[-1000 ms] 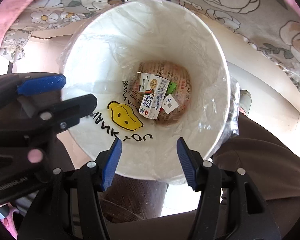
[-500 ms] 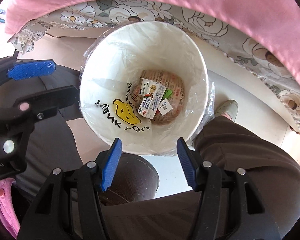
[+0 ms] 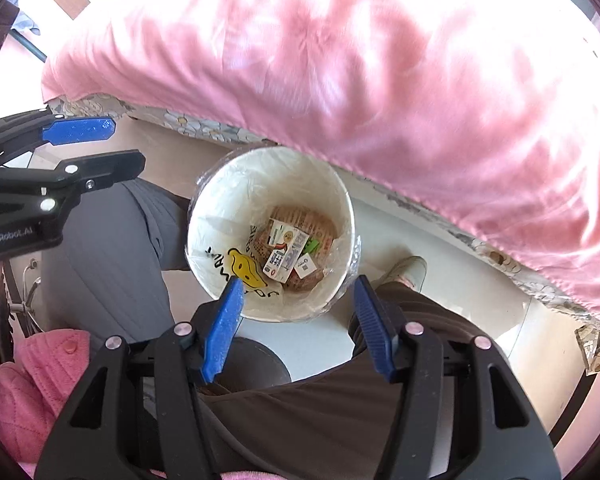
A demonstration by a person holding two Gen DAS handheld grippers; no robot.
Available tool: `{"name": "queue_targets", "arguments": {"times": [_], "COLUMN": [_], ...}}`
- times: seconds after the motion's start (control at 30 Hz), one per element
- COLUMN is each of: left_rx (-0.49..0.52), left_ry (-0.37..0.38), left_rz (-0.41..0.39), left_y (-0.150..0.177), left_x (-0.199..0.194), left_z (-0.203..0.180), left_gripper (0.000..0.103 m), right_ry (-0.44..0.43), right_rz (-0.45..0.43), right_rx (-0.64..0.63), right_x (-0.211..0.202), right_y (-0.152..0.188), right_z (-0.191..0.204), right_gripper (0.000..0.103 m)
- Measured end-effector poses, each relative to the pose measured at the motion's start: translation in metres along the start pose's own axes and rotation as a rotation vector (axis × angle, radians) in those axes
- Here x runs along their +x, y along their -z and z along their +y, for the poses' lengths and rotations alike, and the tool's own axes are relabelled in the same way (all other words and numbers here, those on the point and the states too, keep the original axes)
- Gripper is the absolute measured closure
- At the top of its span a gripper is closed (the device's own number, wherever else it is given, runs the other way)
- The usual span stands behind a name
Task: Collect trash
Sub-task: 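Move both open grippers up from the bin back over the bed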
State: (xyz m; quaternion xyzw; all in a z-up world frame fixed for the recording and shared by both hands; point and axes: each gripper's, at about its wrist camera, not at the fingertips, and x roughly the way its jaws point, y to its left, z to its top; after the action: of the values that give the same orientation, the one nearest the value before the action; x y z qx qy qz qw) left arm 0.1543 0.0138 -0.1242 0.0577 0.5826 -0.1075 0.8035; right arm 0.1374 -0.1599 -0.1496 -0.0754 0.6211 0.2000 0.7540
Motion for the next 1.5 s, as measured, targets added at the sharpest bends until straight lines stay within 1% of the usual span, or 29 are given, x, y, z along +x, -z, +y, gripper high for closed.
{"name": "queue_targets", "arguments": {"times": [0.1, 0.17, 0.43, 0.53, 0.73, 0.97, 1.13, 1.33, 1.5], "left_rx": [-0.026, -0.039, -0.054, -0.058, -0.032, -0.033, -0.023, -0.015, -0.006], "left_ry": [-0.026, -0.022, -0.050, -0.039, -0.061, -0.051, -0.054, -0.057, -0.062], "left_rz": [-0.048, -0.069, -0.164, -0.183, -0.220, -0.242, -0.268, -0.298, -0.297], "left_y": [-0.012, -0.021, -0.055, -0.070, -0.098, -0.134, -0.163, -0.201, -0.229], "left_x": [-0.022, -0.035, -0.079, -0.092, -0.108, -0.109, -0.114, -0.118, -0.107], "left_z": [0.010, 0.015, 0.026, 0.029, 0.026, 0.025, 0.026, 0.031, 0.037], "left_gripper": [0.042, 0.042, 0.042, 0.042, 0.042, 0.042, 0.042, 0.042, 0.042], "right_ry": [0.031, 0.045, 0.068, 0.082, 0.087, 0.092, 0.115, 0.143, 0.159], "right_rz": [-0.058, -0.099, -0.258, -0.300, -0.345, -0.417, -0.452, -0.466, -0.472], "right_rx": [-0.020, -0.031, -0.058, -0.065, -0.073, -0.084, -0.095, -0.111, -0.109], "right_x": [-0.030, -0.050, -0.124, -0.147, -0.179, -0.211, -0.227, -0.237, -0.237], "right_y": [-0.008, -0.014, -0.041, -0.053, -0.082, -0.119, -0.151, -0.194, -0.233], "right_z": [0.000, 0.000, -0.004, -0.007, -0.018, -0.029, -0.036, -0.047, -0.061], "right_gripper": [0.045, 0.045, 0.045, 0.045, 0.045, 0.045, 0.045, 0.045, 0.045]}}
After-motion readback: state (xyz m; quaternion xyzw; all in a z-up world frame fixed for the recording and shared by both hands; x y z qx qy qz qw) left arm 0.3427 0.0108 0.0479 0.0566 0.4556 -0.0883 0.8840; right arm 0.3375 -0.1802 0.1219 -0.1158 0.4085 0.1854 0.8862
